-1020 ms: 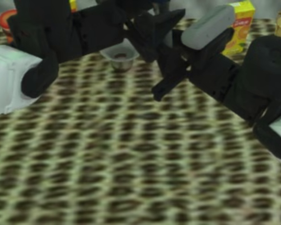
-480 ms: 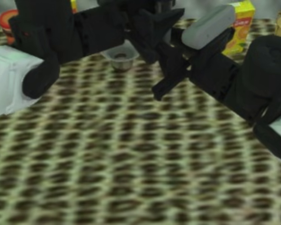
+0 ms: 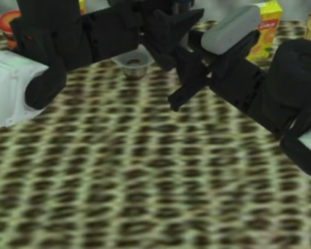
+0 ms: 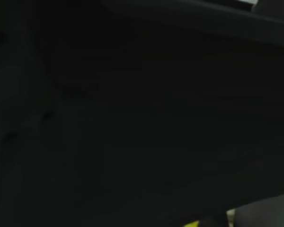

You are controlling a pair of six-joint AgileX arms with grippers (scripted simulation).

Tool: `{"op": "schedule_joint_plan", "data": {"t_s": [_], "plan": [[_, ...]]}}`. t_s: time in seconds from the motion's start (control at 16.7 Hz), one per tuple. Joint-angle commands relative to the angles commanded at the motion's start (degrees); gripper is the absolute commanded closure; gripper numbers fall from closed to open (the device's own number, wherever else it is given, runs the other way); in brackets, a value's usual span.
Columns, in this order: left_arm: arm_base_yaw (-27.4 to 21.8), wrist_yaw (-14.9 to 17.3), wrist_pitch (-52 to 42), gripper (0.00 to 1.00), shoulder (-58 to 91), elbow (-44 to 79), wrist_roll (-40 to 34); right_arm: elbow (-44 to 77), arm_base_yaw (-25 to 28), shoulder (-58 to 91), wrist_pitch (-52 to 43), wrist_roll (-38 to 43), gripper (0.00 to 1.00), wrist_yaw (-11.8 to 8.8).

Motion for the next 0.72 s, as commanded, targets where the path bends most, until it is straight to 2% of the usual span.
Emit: {"op": "schedule_joint_plan", "data": {"t_s": [0.54,0.72], "plan": [[0.0,0.0,0.0,1.0,0.0,0.0,0.0,0.0,0.0,0.0,0.0,0.0,0.02,0.0],[0.0,0.0,0.0,1.0,0.0,0.0,0.0,0.0,0.0,0.0,0.0,0.0,0.0,0.0]]}}
